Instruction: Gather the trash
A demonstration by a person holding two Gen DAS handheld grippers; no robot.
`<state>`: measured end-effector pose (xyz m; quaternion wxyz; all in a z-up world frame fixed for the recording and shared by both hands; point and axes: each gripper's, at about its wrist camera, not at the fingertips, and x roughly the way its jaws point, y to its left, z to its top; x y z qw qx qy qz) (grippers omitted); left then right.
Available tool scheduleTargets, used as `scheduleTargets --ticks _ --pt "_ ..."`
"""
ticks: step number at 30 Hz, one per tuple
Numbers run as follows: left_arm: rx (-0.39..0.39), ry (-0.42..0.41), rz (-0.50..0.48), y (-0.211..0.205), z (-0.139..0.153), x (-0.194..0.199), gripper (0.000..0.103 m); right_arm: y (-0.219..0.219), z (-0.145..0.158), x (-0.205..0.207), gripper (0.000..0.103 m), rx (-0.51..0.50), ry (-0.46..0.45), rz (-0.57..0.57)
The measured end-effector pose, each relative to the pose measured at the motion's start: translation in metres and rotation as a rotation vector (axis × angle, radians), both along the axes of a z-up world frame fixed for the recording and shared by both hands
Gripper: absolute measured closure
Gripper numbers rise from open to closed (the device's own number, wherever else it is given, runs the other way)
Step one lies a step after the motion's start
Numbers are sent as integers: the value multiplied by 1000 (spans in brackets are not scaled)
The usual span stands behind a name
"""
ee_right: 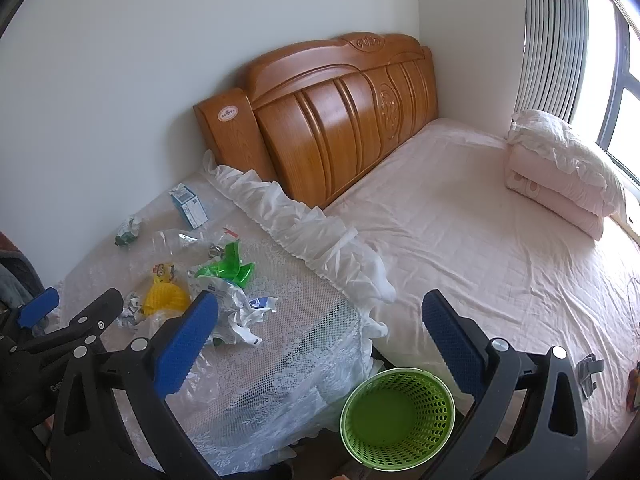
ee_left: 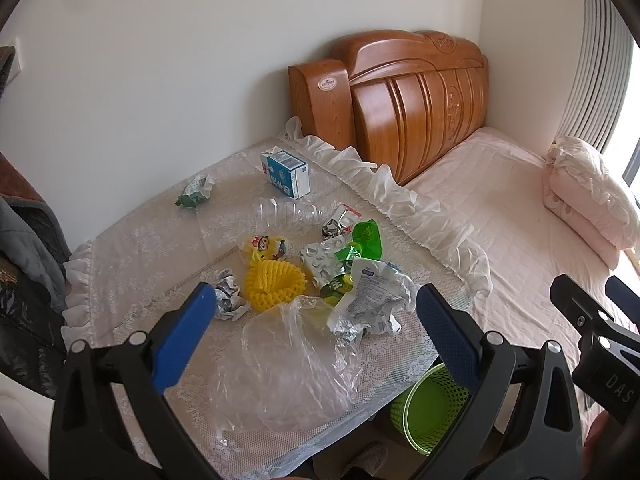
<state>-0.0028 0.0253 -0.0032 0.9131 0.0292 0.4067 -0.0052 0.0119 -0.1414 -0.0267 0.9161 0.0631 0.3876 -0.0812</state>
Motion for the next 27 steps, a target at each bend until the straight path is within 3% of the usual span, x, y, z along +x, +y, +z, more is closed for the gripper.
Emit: scheduleTargets --ticks 27 --pt "-10 17 17 7 -3 14 7 4 -6 11 2 11 17 15"
